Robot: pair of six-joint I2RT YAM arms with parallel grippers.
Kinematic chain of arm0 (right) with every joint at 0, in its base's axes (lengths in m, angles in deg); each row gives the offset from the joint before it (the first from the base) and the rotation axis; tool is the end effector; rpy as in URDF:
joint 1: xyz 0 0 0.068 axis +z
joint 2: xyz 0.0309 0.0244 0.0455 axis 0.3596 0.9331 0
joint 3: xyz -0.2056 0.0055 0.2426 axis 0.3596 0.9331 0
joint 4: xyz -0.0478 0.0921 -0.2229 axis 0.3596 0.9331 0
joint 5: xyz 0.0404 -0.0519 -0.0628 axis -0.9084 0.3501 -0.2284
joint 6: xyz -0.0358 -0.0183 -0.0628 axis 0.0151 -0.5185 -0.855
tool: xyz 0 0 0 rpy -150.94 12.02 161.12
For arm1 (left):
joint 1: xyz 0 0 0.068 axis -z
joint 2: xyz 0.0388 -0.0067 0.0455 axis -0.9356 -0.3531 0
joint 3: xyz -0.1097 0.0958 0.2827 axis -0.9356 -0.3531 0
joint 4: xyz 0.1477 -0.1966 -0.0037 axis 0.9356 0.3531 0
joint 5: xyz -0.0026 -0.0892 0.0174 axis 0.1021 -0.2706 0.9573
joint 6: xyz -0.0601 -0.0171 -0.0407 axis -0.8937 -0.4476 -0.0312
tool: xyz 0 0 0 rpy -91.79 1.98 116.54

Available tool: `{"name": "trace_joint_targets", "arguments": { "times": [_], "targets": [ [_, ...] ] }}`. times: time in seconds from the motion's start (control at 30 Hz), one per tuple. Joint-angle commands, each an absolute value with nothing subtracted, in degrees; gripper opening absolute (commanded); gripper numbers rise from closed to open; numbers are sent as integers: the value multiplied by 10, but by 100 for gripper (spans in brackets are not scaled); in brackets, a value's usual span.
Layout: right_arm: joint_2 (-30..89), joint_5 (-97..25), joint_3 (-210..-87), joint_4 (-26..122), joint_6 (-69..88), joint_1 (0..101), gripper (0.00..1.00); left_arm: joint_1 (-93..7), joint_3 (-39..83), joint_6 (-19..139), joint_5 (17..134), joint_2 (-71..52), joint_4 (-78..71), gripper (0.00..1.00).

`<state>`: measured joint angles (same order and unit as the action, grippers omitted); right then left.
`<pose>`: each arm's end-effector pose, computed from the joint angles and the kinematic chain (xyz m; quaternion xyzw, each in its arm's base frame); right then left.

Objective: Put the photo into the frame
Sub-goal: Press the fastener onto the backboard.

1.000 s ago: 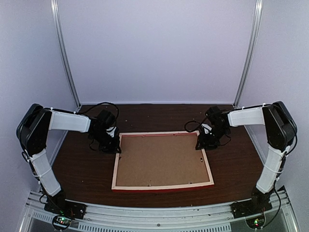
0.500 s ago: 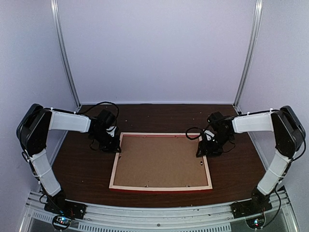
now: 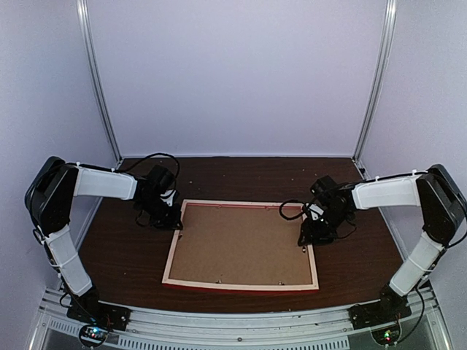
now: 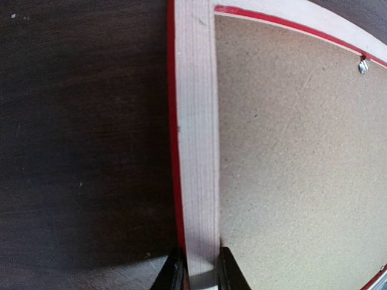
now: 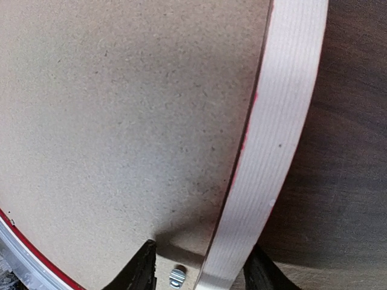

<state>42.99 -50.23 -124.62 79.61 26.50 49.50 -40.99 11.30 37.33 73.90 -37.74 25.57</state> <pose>0.2420 0.1572 0.1862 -0.0620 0.9719 0.2245 0.0344 0.3032 -0.1758 0.1807 -0.0323 0.9789 -0.1674 0.1128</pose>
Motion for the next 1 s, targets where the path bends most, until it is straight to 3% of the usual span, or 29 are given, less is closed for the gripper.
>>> {"name": "trace_joint_targets", "arguments": {
  "times": [0.0, 0.47, 0.97],
  "targets": [
    [431, -493, -1222, 819, 272, 503, 49, -408, 106, 392, 742, -381, 247, 10],
    [413, -445, -1202, 862, 240, 503, 56, -409, 100, 391, 743, -376, 248, 10],
    [435, -443, -1201, 847, 241, 502, 42, -408, 94, 391, 743, -372, 250, 10]
  ]
}}
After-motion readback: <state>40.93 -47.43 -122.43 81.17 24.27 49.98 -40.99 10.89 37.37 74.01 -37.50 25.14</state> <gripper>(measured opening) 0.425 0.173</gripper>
